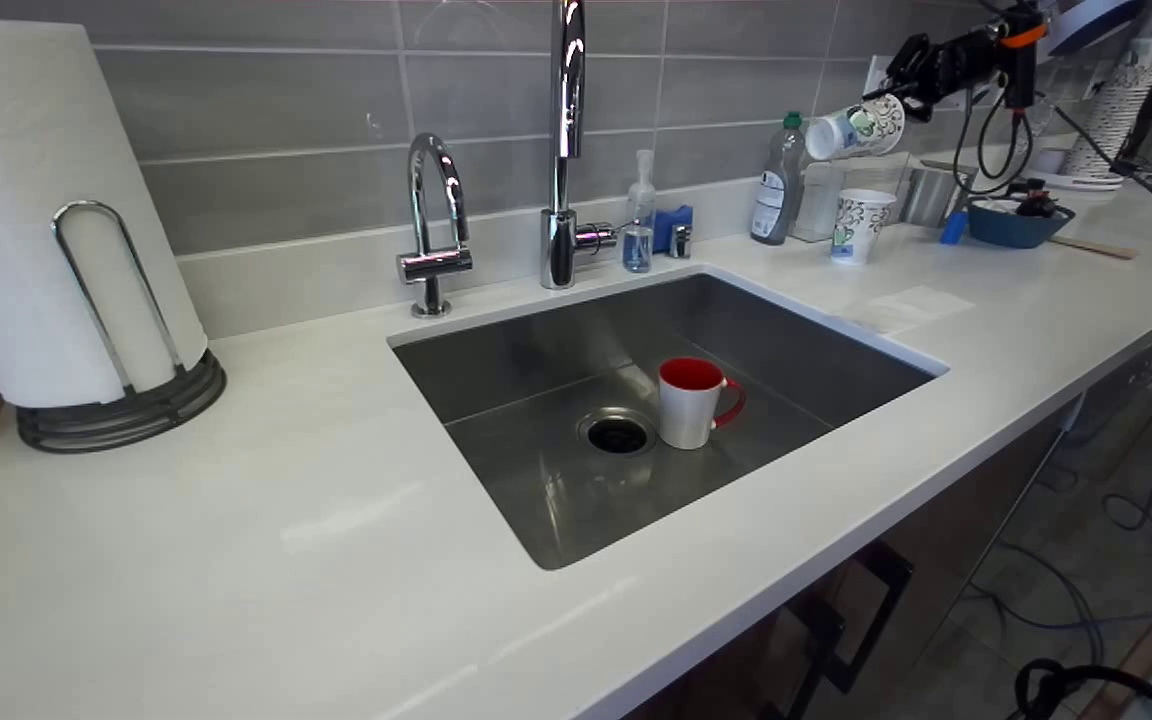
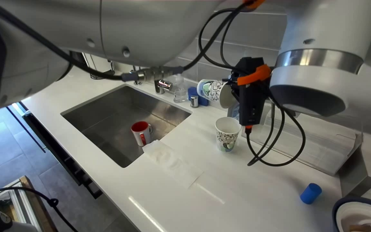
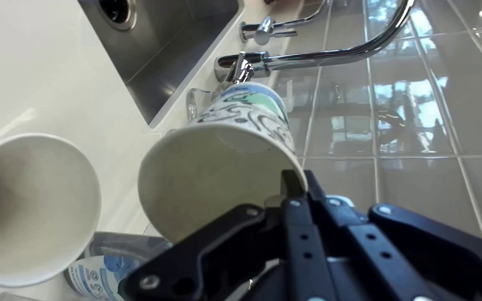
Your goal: Pour the contents in the cup to the right into the cup to the left
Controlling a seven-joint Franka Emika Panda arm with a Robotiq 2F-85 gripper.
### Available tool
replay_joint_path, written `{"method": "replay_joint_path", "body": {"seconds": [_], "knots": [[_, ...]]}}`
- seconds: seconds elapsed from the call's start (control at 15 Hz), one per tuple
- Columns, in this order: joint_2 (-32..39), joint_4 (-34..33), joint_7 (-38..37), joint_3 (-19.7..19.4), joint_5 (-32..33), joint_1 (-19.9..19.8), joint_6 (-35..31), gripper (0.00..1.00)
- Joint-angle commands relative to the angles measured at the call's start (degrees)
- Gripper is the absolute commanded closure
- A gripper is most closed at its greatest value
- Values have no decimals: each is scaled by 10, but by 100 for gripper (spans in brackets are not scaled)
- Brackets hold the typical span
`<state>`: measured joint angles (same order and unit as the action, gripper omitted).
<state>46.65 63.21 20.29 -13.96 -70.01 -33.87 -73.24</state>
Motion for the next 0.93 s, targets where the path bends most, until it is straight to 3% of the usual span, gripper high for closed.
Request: {"method": "replay_joint_path", "body": {"seconds": [0.0, 0.6, 0.87], "knots": [[-55, 49, 69, -33, 65, 42, -48, 99], [-151, 155, 208, -97, 196, 152, -244, 99], [-197, 218, 231, -120, 247, 203, -336, 99]]}}
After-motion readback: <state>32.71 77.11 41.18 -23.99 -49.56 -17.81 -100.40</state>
